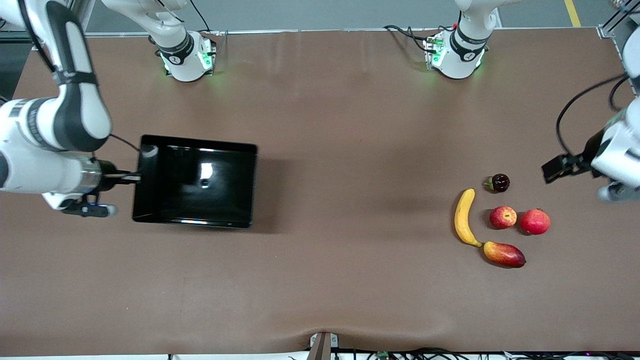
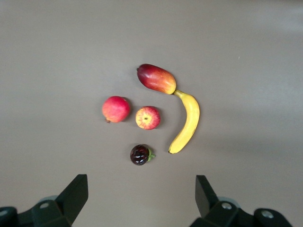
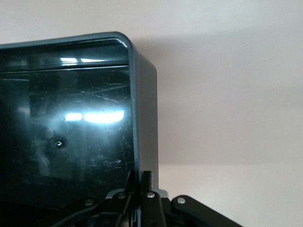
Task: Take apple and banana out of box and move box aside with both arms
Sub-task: 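Release the banana with the left gripper while the right gripper drags the tray, then open the right gripper off the tray while the left gripper rises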
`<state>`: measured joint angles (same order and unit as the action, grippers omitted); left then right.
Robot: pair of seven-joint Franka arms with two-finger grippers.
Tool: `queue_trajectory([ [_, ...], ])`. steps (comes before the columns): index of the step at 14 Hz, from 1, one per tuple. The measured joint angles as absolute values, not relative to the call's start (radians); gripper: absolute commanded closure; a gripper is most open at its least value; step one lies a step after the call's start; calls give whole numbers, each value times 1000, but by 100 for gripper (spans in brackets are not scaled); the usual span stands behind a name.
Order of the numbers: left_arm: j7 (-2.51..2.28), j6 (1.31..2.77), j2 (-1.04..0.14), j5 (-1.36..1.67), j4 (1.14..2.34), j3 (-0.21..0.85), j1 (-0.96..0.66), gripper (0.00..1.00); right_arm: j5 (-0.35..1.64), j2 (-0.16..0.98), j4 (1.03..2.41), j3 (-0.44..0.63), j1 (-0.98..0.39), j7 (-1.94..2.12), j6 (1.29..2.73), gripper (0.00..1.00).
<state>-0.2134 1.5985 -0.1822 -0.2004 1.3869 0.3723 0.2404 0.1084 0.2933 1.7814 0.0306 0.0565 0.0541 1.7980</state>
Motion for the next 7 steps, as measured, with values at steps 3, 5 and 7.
queue_trajectory([
  [3,-146,1526,-89,-200,1382,371,241,0,97,307,1851,33,211,287,1944,100],
  [5,-78,1502,-61,-200,1382,359,236,0,96,340,1867,33,297,377,2009,100],
  [7,-61,1458,-47,-191,1382,273,165,0,96,374,1871,32,346,402,2045,100],
])
